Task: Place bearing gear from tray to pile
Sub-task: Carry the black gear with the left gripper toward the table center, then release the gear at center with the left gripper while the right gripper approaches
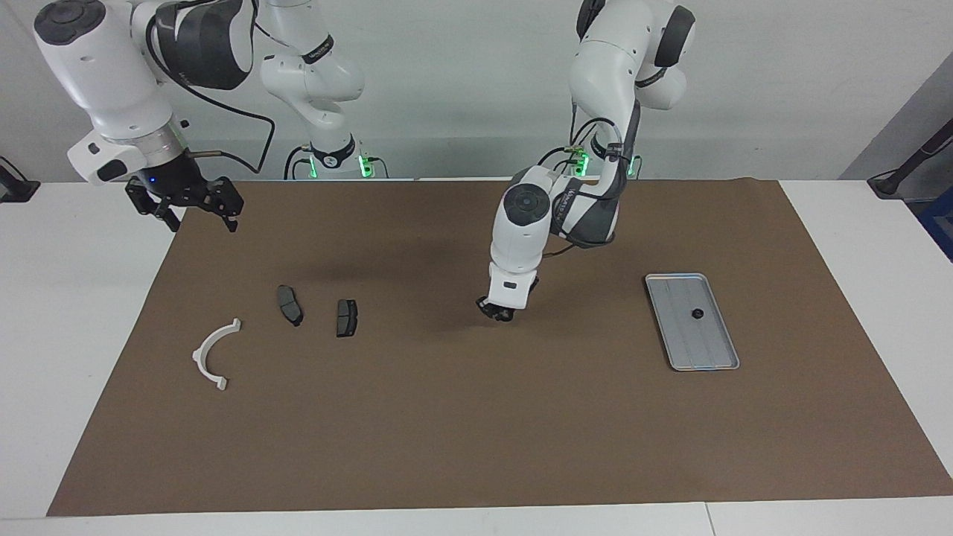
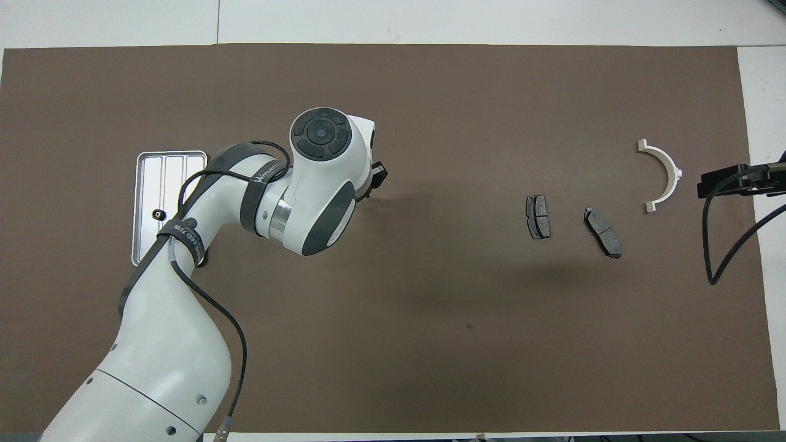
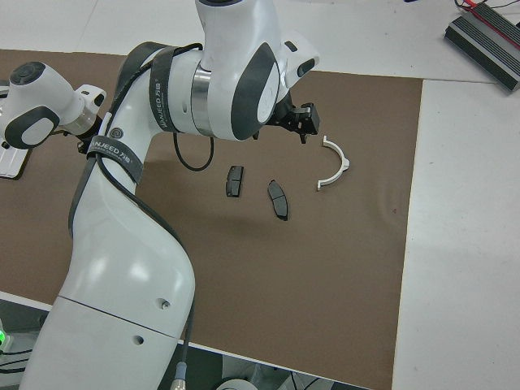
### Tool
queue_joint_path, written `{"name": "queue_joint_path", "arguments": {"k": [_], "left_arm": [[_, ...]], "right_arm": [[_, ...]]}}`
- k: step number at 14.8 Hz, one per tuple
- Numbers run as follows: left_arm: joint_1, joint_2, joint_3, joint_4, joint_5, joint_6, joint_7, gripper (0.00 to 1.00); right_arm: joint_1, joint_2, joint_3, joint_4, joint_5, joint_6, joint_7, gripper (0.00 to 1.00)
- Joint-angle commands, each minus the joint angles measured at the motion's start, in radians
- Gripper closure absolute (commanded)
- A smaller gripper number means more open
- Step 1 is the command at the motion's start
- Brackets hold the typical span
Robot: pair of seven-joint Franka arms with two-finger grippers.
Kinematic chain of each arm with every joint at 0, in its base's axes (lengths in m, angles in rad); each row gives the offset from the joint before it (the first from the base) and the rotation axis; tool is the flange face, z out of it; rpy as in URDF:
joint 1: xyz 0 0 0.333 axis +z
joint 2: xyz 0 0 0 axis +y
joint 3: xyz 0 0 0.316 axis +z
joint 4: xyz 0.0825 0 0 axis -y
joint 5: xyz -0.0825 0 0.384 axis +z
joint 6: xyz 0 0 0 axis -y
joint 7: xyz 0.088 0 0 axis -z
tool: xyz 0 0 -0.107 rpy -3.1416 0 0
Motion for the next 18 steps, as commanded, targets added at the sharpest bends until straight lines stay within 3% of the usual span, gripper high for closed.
{"name": "queue_joint_path", "arguments": {"k": [1, 3, 11, 16, 18], "left_arm": [[-0.072, 0.089, 0.024, 0.089, -0.042, 0.003, -0.049, 0.82], [-0.079, 0.134, 0.024, 0.135, -0.042, -0.002, -0.086, 0.82], [-0.094, 0.134, 0.024, 0.117, -0.037, 0.037, -0.090, 0.80], [-0.094, 0.134, 0.024, 0.116, -0.036, 0.037, -0.101, 0.61], [-0.094, 0.133, 0.024, 0.109, -0.033, 0.035, -0.103, 0.41]], "right_arm": [[-0.016, -0.026, 0.012, -0.037, -0.005, 0.025, -0.029, 0.00], [-0.017, -0.026, 0.012, -0.037, -0.005, 0.026, -0.030, 0.00], [-0.002, -0.033, 0.013, -0.063, 0.005, 0.068, -0.018, 0.00], [0.002, 0.016, 0.015, -0.060, 0.043, 0.129, -0.032, 0.00], [0.002, 0.037, 0.015, -0.057, 0.066, 0.141, -0.029, 0.00]]}}
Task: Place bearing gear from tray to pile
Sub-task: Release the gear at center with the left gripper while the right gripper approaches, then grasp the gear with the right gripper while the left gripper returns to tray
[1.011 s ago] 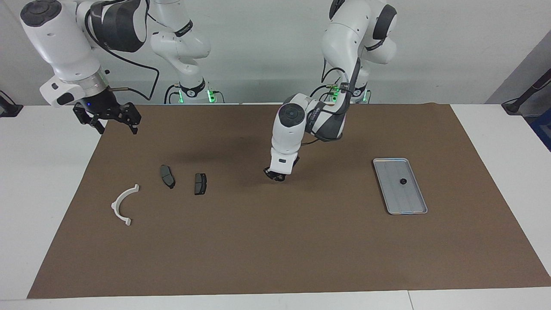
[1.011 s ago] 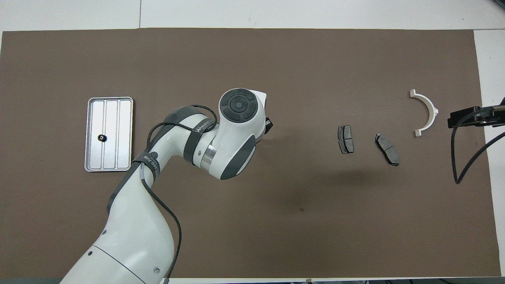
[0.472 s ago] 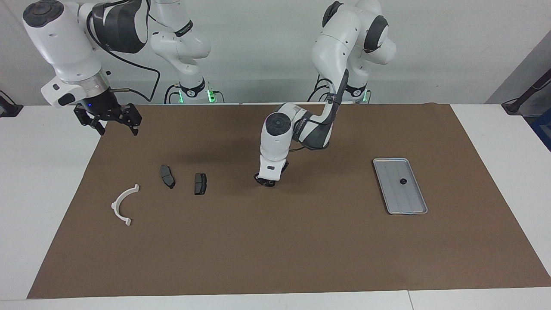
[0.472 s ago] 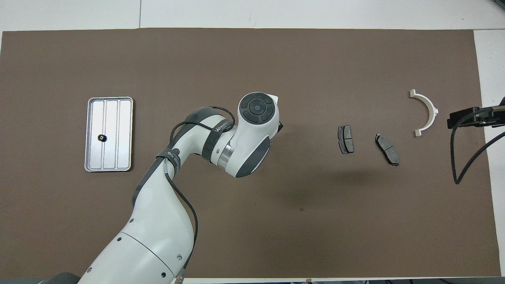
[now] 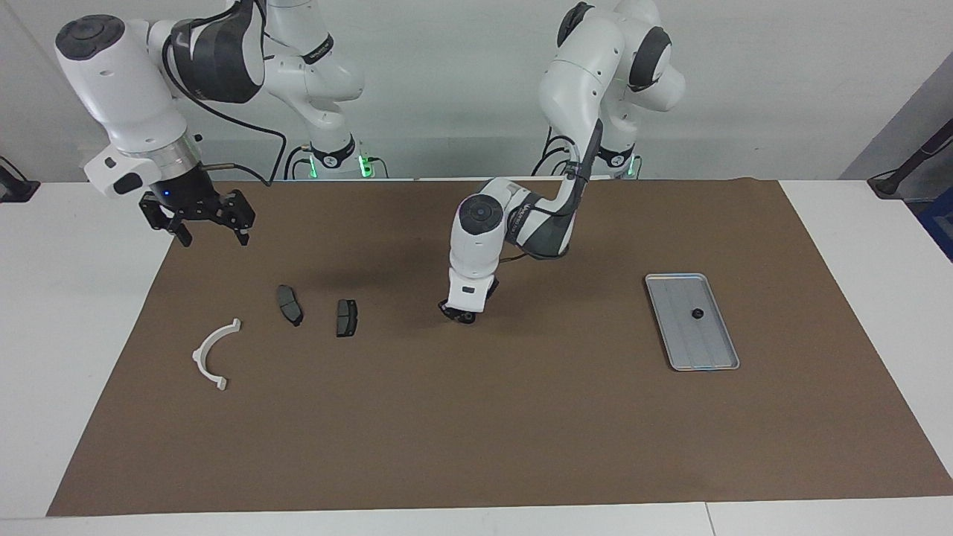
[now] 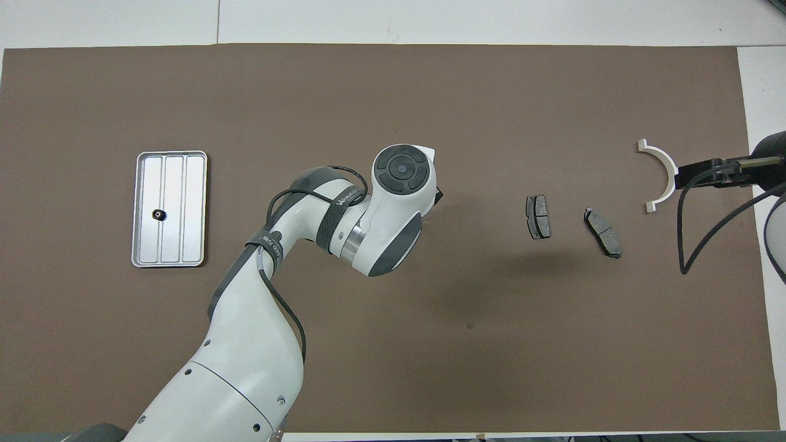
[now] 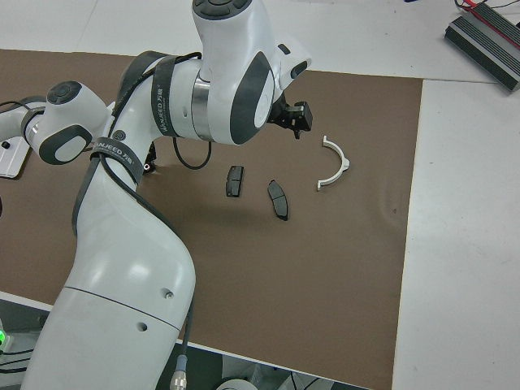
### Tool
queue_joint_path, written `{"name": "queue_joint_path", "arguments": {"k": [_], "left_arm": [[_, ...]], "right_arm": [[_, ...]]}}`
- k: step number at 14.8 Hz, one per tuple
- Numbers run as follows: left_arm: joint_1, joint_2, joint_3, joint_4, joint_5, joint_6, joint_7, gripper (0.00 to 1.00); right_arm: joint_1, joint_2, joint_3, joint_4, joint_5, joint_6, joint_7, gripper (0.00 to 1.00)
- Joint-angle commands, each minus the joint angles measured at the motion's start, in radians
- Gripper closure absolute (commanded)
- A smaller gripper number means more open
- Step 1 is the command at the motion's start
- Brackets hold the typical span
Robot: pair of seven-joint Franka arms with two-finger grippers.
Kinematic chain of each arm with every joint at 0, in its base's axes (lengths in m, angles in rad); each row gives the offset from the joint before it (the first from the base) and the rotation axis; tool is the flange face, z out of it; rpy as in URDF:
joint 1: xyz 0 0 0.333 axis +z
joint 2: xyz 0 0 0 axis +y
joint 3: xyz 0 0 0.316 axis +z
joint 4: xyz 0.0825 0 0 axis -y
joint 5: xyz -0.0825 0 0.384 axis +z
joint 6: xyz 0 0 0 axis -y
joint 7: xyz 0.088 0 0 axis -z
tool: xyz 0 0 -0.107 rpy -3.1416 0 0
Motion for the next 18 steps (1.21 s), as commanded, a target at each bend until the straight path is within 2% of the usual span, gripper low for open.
{"name": "queue_joint_path", "arguments": {"k": [1, 2, 3, 5, 7, 9, 11, 14, 18], "left_arm": [[-0.021, 0.004, 0.021, 0.005, -0.010, 0.000, -0.015, 0.23], [-0.021, 0.004, 0.030, 0.009, -0.009, -0.011, -0.015, 0.03], [-0.021, 0.004, 0.036, 0.014, 0.000, -0.038, -0.014, 0.00], [-0.007, -0.005, 0.042, 0.020, 0.019, -0.117, -0.011, 0.00], [0.042, -0.102, 0.060, -0.035, 0.036, -0.149, 0.015, 0.00], [0.126, -0.207, 0.061, -0.121, 0.037, -0.189, 0.178, 0.00], [0.216, -0.276, 0.061, -0.197, 0.037, -0.215, 0.370, 0.00], [0.327, -0.315, 0.065, -0.279, 0.042, -0.215, 0.601, 0.00], [0.474, -0.322, 0.067, -0.302, 0.065, -0.214, 0.846, 0.00]], "right_arm": [[-0.006, 0.024, 0.003, -0.011, 0.028, 0.049, -0.022, 0.00], [-0.006, 0.040, 0.003, -0.012, 0.028, 0.066, -0.022, 0.00], [-0.006, 0.052, 0.003, -0.011, 0.029, 0.075, -0.021, 0.00], [-0.004, 0.078, 0.006, -0.005, 0.028, 0.110, -0.015, 0.00], [0.020, 0.127, 0.012, 0.041, 0.032, 0.111, 0.014, 0.00], [0.060, 0.181, 0.011, 0.112, 0.035, 0.098, 0.076, 0.01], [0.106, 0.268, 0.011, 0.216, 0.020, 0.077, 0.123, 0.02], [0.189, 0.369, 0.011, 0.331, -0.004, 0.052, 0.197, 0.03], [0.342, 0.382, 0.011, 0.344, -0.023, 0.045, 0.372, 0.04]]}}
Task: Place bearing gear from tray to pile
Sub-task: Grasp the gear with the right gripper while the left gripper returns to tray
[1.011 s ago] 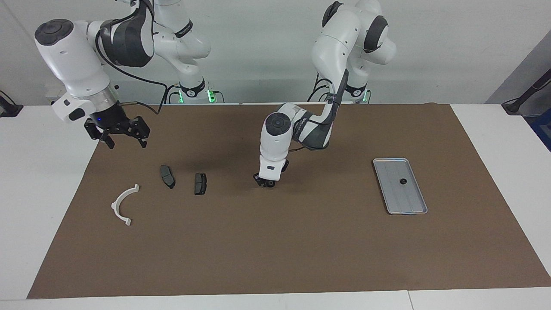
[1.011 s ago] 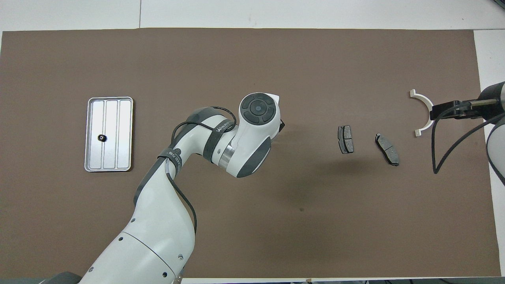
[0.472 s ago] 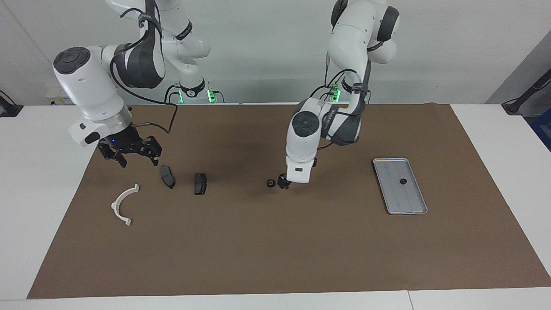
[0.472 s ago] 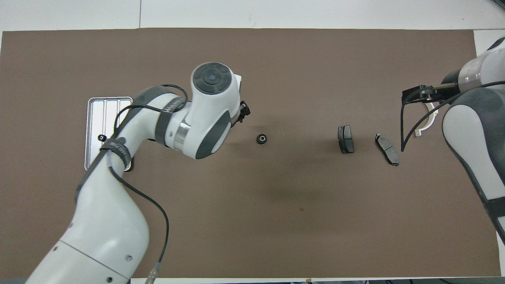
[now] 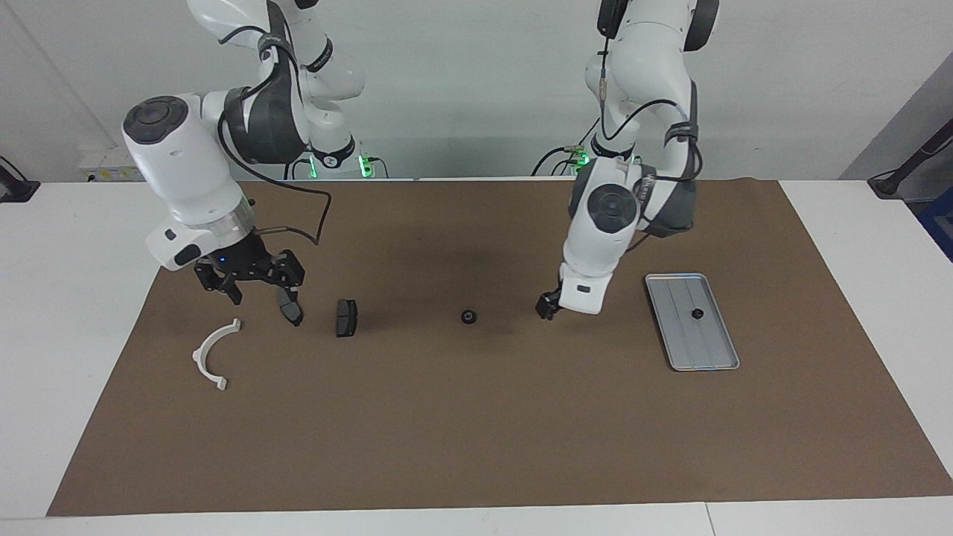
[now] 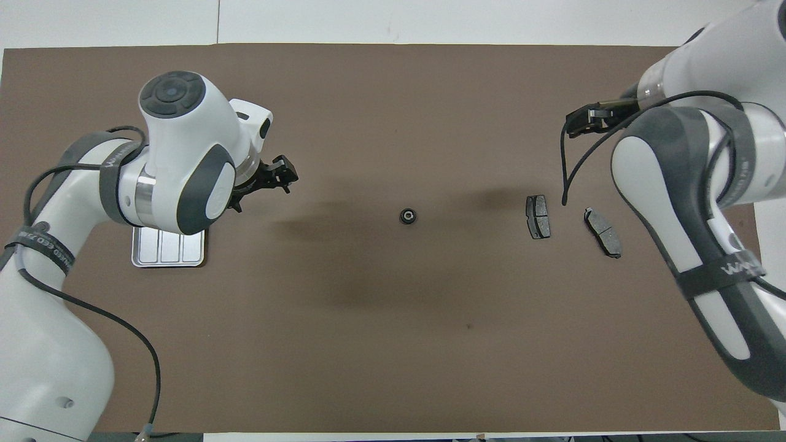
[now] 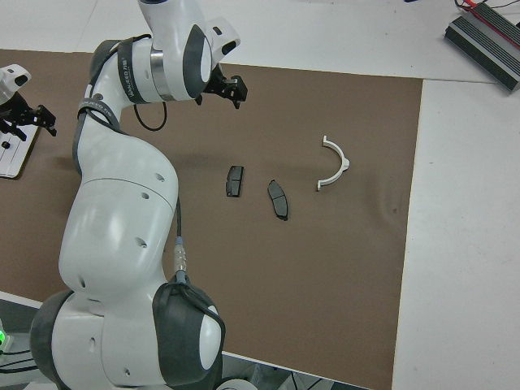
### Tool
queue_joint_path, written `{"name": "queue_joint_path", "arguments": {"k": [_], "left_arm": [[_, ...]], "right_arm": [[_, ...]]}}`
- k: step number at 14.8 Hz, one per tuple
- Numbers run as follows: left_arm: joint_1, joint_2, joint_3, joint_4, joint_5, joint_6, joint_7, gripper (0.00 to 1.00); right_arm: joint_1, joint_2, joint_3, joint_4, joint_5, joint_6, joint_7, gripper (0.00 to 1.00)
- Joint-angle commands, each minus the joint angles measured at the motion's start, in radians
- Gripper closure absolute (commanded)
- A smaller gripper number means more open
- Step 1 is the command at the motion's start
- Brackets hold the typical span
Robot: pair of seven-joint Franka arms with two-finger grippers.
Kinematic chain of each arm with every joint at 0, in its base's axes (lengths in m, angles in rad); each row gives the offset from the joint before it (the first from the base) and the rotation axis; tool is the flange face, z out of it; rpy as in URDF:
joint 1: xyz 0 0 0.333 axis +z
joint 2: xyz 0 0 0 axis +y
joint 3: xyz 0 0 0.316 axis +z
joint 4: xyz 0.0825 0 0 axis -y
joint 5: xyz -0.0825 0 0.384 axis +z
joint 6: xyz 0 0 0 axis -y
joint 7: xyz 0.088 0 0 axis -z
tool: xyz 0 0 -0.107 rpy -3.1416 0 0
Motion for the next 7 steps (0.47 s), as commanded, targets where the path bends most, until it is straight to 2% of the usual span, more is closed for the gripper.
{"name": "queue_joint_path", "arguments": {"k": [1, 7], "left_arm": [[0.079, -0.033, -0.012, -0.040, 0.033, 0.015, 0.118, 0.00], [0.154, -0.033, -0.009, -0.044, 0.105, 0.044, 0.279, 0.00]], "right_arm": [[0.092, 0.014, 0.001, 0.026, -0.024, -0.023, 0.110, 0.04], [0.256, 0.084, 0.001, 0.023, -0.024, 0.043, 0.331, 0.04]]}}
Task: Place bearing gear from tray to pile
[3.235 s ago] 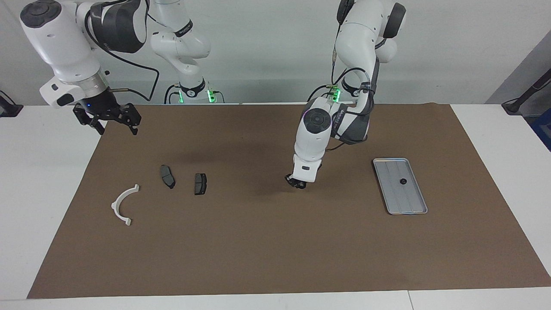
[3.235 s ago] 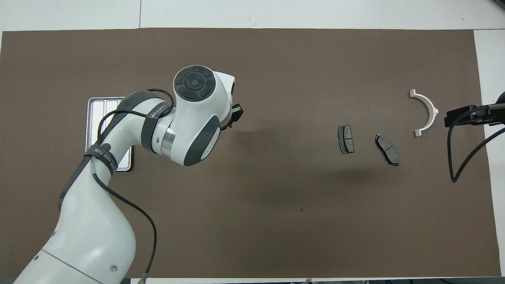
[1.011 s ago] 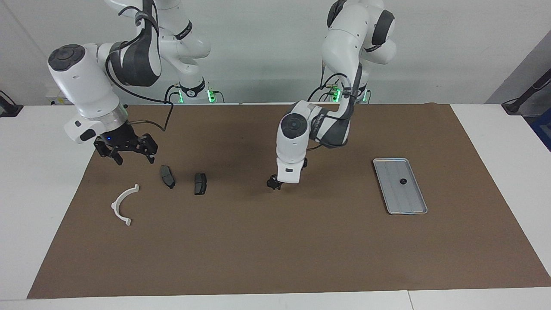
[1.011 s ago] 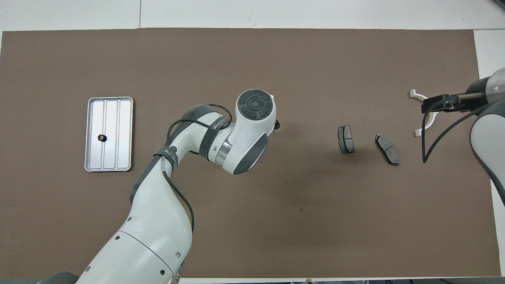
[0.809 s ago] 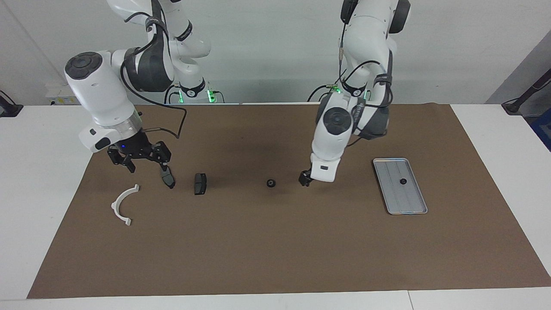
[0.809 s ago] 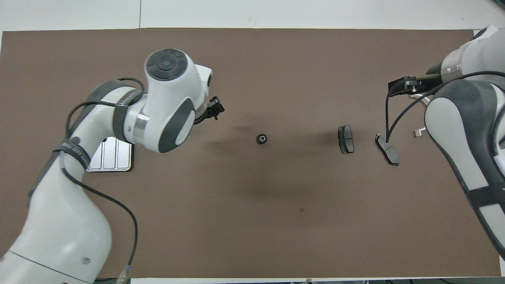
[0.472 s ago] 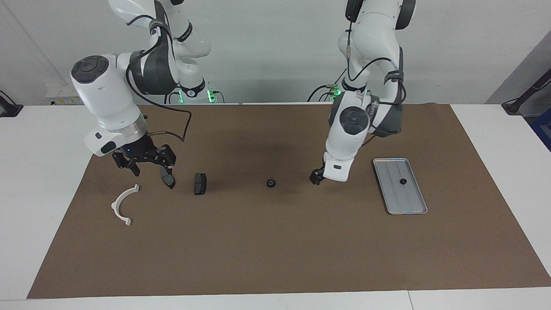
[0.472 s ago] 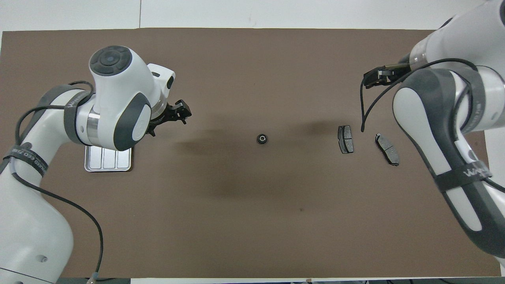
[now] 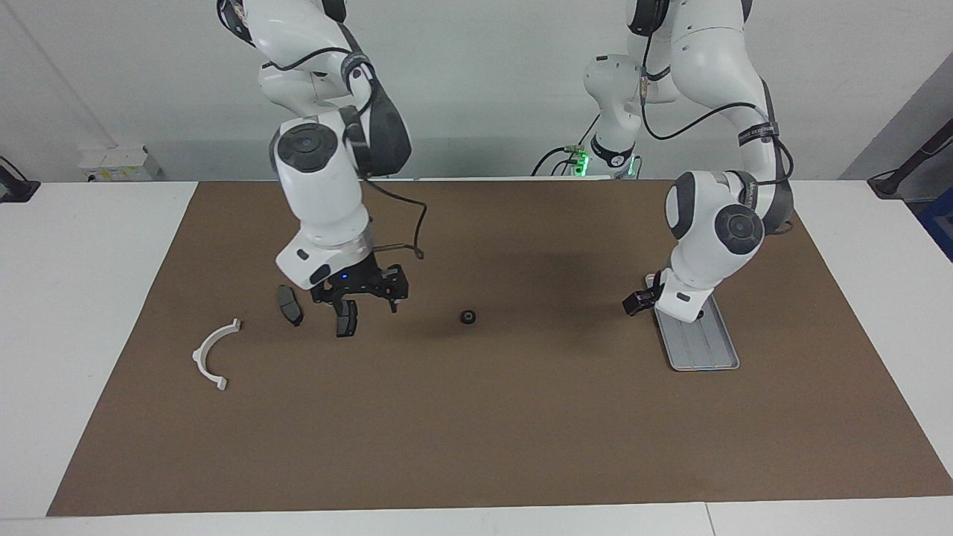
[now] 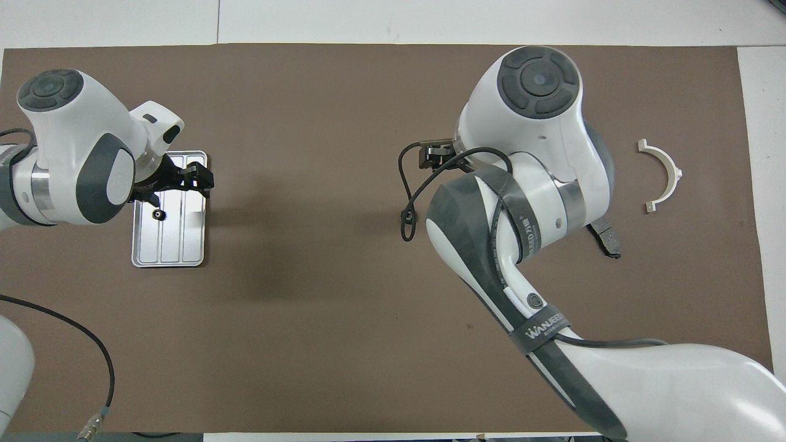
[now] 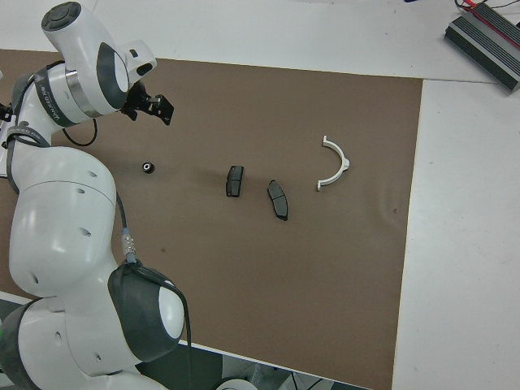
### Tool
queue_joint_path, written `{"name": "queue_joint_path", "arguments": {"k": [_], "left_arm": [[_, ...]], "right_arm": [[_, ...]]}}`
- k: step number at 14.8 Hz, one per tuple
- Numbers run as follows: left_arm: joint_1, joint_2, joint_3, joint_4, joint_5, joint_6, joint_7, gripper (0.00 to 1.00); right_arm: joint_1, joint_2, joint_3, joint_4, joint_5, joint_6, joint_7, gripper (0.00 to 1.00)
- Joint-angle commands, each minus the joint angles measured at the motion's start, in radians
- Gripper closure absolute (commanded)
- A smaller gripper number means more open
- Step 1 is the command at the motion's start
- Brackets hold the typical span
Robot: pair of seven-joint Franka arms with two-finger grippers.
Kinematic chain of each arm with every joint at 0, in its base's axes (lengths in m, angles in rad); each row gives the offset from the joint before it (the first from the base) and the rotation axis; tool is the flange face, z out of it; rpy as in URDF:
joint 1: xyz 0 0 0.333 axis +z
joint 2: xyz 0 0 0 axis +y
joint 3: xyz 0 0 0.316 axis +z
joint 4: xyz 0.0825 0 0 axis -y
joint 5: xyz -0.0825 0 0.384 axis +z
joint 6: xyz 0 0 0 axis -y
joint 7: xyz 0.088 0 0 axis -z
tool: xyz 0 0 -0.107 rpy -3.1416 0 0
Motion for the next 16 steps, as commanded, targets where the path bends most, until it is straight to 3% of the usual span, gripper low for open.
{"name": "queue_joint_path", "arguments": {"k": [1, 7, 12, 16], "left_arm": [[0.043, -0.031, -0.010, -0.039, 0.057, 0.043, 0.070, 0.00], [0.098, -0.074, -0.010, -0.187, 0.058, 0.194, 0.109, 0.01], [0.147, -0.083, -0.012, -0.218, 0.056, 0.213, 0.109, 0.02], [0.149, -0.094, -0.012, -0.252, 0.056, 0.239, 0.098, 0.14]], "right_arm": [[0.039, 0.065, -0.002, 0.022, -0.015, 0.045, 0.073, 0.04], [0.085, 0.134, -0.002, 0.017, -0.014, 0.099, 0.085, 0.04], [0.097, 0.143, -0.002, -0.029, -0.005, 0.144, 0.085, 0.04], [0.103, 0.145, -0.002, -0.046, 0.000, 0.161, 0.087, 0.04]]}}
